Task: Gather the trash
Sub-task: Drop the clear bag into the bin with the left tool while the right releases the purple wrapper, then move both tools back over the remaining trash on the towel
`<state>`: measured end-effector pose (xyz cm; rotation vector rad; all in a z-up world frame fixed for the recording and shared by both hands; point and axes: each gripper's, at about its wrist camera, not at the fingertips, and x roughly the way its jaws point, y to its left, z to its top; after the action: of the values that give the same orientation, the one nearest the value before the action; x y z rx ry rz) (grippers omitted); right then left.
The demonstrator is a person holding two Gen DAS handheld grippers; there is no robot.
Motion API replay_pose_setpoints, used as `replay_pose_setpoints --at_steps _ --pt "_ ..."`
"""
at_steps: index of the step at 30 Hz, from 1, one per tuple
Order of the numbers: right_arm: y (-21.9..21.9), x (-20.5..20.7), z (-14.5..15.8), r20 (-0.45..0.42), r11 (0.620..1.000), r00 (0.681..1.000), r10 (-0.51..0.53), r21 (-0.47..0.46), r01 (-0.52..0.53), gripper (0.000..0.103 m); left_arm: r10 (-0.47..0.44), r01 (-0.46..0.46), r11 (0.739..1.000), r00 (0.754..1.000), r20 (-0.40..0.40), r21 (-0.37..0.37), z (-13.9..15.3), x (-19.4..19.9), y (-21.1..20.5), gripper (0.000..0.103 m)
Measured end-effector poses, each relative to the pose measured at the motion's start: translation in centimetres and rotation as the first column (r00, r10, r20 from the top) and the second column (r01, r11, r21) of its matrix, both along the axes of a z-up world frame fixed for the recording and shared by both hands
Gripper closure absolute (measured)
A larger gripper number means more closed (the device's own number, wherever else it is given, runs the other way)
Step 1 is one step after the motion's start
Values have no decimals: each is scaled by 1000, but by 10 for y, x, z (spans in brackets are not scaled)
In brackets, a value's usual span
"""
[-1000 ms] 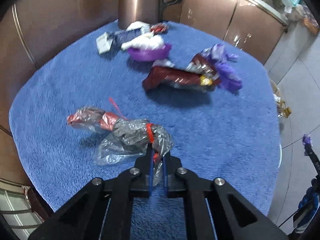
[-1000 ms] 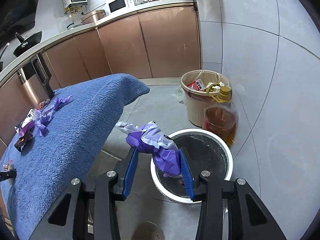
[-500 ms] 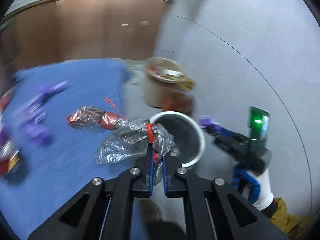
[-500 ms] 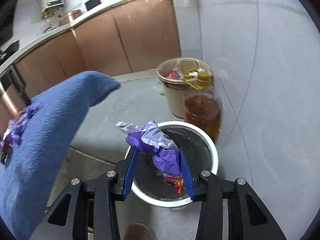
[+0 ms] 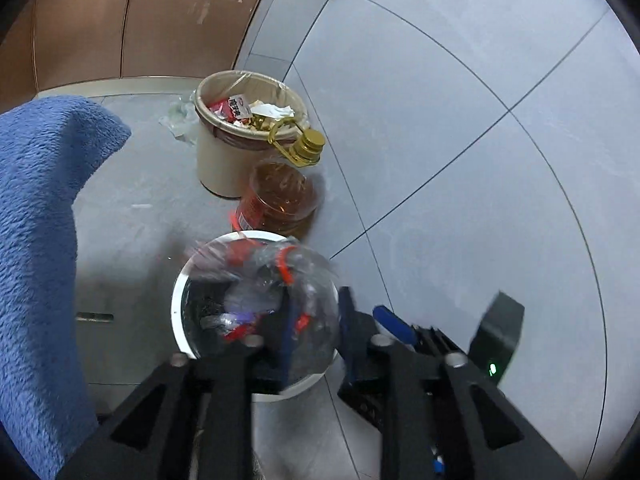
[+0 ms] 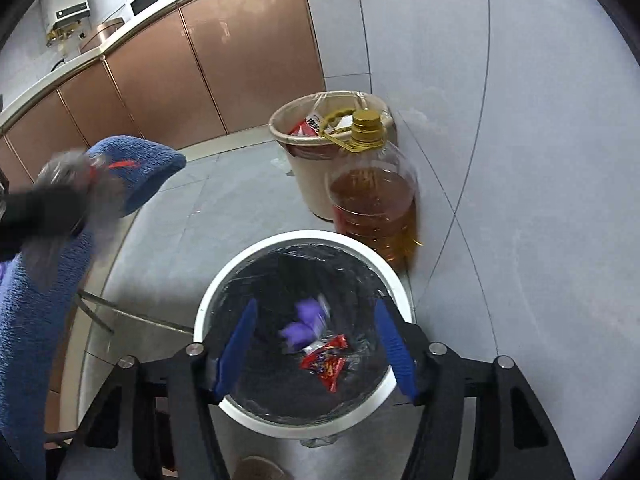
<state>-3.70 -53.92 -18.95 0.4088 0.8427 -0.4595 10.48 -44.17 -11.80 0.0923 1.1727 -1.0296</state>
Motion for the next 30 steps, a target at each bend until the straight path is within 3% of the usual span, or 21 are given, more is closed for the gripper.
replay_pose_setpoints --at_steps 1,3,15,30 --pt "1 -1 0 -4 1000 1000 -2 -3 2 43 1 -1 1000 1000 5 1 0 0 -1 63" --pt "5 -3 1 -14 1000 1000 -7 -17 6 43 1 -1 1000 1000 10 1 0 3 2 59" --pt "67 -25 58 -17 983 1000 19 -180 -21 43 41 -40 999 999 29 -19 15 7 34 59" --pt "126 -41 128 61 954 993 97 -290 -76 43 165 -153 984 977 137 -95 77 -11 120 59"
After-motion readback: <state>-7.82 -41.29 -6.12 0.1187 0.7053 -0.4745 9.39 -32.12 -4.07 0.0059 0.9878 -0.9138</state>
